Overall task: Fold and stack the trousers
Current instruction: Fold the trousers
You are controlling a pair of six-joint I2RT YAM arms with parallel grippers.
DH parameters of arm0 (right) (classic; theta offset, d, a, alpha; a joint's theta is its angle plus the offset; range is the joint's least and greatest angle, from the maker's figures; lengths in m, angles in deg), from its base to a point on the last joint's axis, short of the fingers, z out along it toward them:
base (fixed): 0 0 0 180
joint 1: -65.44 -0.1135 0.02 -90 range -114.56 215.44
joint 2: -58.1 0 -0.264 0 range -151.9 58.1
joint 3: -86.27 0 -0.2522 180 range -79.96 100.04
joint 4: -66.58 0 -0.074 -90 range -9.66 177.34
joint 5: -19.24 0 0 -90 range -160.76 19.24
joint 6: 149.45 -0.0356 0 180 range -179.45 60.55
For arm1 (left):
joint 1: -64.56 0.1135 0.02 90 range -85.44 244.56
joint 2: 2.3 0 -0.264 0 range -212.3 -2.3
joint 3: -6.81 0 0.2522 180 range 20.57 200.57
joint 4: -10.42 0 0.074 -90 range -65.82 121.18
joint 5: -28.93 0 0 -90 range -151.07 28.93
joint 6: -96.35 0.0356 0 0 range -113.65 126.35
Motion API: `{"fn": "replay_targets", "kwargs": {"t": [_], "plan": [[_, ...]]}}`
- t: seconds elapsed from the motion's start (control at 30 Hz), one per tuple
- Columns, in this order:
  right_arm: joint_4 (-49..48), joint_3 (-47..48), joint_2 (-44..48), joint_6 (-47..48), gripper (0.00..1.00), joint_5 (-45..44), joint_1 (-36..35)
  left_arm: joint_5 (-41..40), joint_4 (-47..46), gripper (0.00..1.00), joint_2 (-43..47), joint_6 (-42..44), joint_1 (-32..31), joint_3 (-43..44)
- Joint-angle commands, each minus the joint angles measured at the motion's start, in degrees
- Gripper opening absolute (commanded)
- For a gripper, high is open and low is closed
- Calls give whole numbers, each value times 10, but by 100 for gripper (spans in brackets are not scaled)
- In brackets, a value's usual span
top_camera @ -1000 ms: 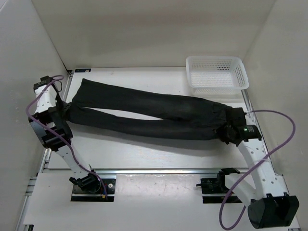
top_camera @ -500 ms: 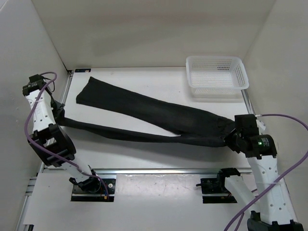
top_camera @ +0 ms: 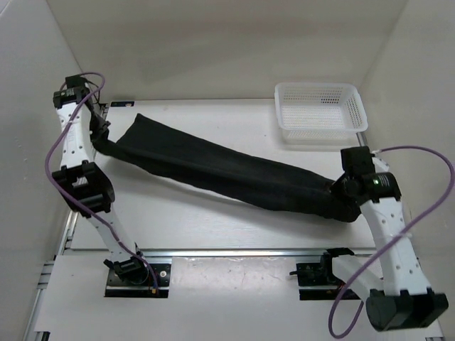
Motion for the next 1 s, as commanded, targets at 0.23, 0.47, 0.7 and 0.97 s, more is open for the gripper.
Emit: {"fn": "replay_targets", "kwargs": {"t": [0.23, 0.47, 0.7, 0.97], "plan": [[-133, 31, -165, 59, 0, -95, 41, -32, 9, 10, -218, 4, -39, 286], [-174, 43, -238, 88, 0, -81, 81, -41, -32, 10, -259, 26, -69, 319], [-187, 88, -307, 94, 0, -89, 86, -41, -57, 10, -267, 26, -80, 324], [-204, 119, -364, 99, 0, -94, 86, -10, -86, 10, -293, 19, -86, 358]]}}
